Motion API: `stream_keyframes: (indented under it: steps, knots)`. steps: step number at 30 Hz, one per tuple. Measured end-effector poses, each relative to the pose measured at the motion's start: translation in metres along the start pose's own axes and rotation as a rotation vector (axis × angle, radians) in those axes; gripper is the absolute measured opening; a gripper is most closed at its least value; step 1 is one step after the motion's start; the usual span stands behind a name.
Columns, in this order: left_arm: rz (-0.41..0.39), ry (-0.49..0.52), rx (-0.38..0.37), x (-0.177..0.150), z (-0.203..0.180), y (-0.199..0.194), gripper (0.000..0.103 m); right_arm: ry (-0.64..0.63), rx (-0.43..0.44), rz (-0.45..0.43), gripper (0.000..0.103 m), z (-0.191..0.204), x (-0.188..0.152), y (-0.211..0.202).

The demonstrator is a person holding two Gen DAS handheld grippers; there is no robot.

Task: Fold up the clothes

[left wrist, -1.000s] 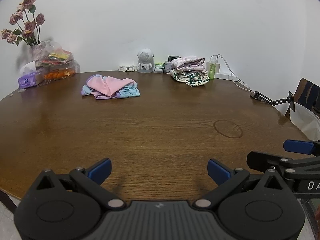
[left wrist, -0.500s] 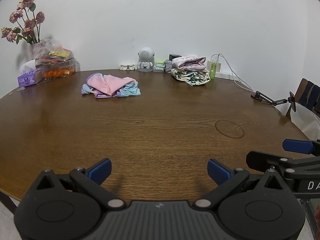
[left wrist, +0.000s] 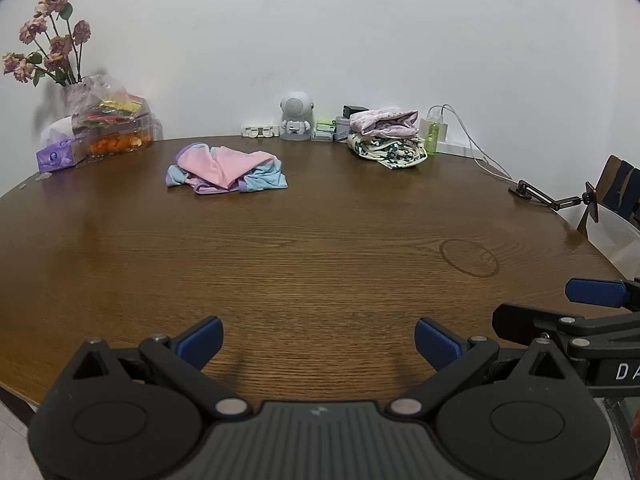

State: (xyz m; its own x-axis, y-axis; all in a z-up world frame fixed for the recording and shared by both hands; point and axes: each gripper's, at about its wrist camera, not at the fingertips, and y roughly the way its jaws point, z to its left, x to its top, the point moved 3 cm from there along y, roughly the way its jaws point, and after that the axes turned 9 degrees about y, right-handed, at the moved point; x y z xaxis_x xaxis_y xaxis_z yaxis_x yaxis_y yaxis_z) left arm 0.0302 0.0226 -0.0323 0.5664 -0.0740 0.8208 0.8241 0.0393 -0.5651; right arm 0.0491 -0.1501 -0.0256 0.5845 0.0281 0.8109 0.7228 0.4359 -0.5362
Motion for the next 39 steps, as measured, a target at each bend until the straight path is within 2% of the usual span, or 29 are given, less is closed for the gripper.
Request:
stream_keyframes:
  steps: [9,17,20,28,33,39]
  knots:
    - [-0.009,-0.041,-0.006,0.016,0.017,0.013,0.102,-0.016,0.038,-0.008,0.103,0.007,0.018,0.015]
    - [0.001,-0.095,-0.001,0.039,0.046,0.035,0.102,-0.049,0.101,-0.006,0.103,0.021,0.053,0.047]
    - [0.020,-0.087,0.026,0.049,0.060,0.048,0.102,-0.072,0.129,-0.002,0.103,0.029,0.069,0.061]
    - [0.030,-0.154,0.096,0.100,0.132,0.084,0.103,-0.142,0.205,0.015,0.103,0.059,0.130,0.106]
    - [0.090,-0.245,0.124,0.128,0.179,0.120,0.103,-0.149,0.253,0.052,0.103,0.084,0.170,0.142]
    - [0.159,-0.262,0.152,0.161,0.213,0.178,0.103,-0.188,0.193,0.120,0.103,0.108,0.205,0.217]
